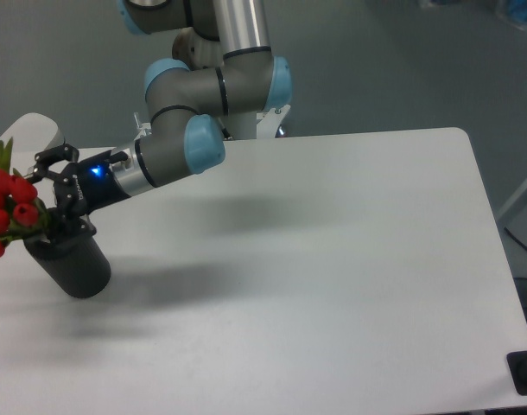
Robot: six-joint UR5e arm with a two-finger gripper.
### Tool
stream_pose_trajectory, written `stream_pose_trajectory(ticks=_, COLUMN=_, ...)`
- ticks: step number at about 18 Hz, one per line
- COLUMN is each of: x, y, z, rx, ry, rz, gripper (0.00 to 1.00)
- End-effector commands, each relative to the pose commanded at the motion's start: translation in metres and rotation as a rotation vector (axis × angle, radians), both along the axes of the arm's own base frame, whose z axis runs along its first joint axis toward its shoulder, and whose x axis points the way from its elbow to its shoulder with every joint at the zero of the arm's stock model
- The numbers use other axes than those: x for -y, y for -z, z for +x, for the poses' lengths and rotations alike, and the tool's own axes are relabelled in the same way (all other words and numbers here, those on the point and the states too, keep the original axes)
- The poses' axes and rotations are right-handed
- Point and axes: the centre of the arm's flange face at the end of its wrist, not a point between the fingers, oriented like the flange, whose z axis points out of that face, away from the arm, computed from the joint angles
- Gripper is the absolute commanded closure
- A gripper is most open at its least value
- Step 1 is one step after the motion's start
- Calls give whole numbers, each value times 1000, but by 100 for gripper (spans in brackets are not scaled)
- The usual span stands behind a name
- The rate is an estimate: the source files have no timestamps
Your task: Insert the flowers into the vase
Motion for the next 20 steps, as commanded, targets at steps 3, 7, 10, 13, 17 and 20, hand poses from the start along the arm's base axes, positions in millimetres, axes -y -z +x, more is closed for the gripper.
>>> stream_pose_trajectory(ticks=3, x=10, y=-17, z=-16, rx=-9, ry=-41, rz=12, gripper=0)
stream_pose_trajectory(ticks=7, x=18, y=-30, z=-30, rx=-17, ry=-76, rz=26, gripper=0)
stream_pose_trajectory(ticks=10, x=29, y=-49, z=-46, rx=-35, ry=-116, rz=46, gripper=0)
stream_pose_trajectory(ticks=13, x=39, y=-65, z=-60, rx=-53, ry=-152, rz=67, gripper=0)
stream_pose_trajectory(ticks=17, x=49, y=-80, z=-96, rx=-87, ry=-213, rz=95, gripper=0)
stream_pose_trajectory(ticks=20, x=41, y=-80, z=-124, rx=-131, ry=-241, rz=69, gripper=0)
